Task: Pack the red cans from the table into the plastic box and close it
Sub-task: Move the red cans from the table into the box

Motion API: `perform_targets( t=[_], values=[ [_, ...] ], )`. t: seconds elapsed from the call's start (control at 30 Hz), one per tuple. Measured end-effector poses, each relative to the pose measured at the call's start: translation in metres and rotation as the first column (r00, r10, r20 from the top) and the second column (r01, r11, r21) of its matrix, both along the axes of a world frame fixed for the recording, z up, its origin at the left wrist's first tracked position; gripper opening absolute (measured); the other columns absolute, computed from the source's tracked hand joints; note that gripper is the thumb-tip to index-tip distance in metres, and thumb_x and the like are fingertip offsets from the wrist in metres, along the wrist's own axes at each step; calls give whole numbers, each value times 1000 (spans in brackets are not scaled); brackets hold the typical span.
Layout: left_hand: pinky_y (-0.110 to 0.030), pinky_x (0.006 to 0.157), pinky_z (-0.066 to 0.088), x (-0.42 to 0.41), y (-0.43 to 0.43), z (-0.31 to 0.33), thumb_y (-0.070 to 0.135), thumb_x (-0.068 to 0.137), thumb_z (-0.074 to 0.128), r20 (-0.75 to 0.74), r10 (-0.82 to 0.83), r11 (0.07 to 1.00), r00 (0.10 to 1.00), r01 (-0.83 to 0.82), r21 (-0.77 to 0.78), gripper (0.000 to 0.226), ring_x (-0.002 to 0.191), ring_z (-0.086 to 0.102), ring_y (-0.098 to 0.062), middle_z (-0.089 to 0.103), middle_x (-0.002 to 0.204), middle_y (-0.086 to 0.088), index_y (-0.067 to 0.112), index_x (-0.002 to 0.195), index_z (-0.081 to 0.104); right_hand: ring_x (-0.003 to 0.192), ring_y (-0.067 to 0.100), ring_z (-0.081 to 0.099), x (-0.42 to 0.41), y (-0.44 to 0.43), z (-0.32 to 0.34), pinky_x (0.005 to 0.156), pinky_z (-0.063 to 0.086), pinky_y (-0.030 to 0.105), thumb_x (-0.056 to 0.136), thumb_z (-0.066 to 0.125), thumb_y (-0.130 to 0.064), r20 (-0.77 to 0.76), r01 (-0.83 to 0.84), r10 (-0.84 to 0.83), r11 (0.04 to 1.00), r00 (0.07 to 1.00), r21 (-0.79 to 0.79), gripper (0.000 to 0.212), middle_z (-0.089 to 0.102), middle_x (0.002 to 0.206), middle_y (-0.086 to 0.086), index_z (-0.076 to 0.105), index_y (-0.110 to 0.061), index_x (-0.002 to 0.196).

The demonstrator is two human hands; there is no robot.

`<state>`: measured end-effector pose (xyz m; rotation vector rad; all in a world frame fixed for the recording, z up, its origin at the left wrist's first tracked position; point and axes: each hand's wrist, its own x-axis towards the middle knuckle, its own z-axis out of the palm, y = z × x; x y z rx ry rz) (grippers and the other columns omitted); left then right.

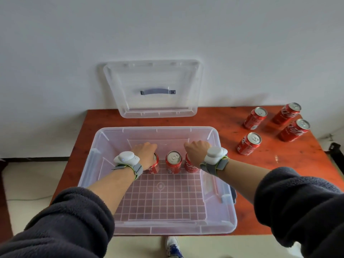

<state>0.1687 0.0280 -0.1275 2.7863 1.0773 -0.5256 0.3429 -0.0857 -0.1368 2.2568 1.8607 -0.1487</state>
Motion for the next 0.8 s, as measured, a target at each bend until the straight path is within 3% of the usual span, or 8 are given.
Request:
perform_targets(
  t=[0.13,0.2,0.3,0.57,0.8],
  values=[
    [-40,78,52,17,-10,37,25,93,52,120,51,994,991,-62,89,28,101,63,-34,64,114,-11,11,116,60,74,27,64,8,-11,38,58,47,33,88,54,-14,-31,-135,144,971,989,200,8,63,79,2,58,-13,94],
    [-37,71,48,31,-22,57,19,92,50,201,65,986,977,-94,137,21,95,64,-34,67,109,-12,11,108,61,77,27,62,18,-27,59,62,50,34,89,56,-24,-4,-203,215,926,977,317,17,66,87,2,60,-14,101],
    [-38,72,48,62,-53,85,19,90,50,314,73,967,946,-144,209,20,95,64,-36,70,105,-12,13,104,64,86,30,61,47,-65,85,66,46,36,89,54,-33,29,-257,270,875,963,410,30,66,97,5,60,-14,111],
    [-39,81,50,177,-146,101,26,86,55,451,22,987,892,-91,134,26,102,63,-35,69,109,-9,19,110,63,95,29,60,156,-172,95,66,42,36,90,52,-36,50,-152,144,918,988,366,33,64,104,5,57,-16,116],
    [-39,81,50,251,-194,77,33,85,60,318,-80,997,945,72,36,41,107,59,-32,54,120,-6,21,124,54,97,28,60,244,-226,69,65,40,34,87,55,-35,30,86,-95,971,995,225,39,62,106,5,52,-18,122]
  ],
)
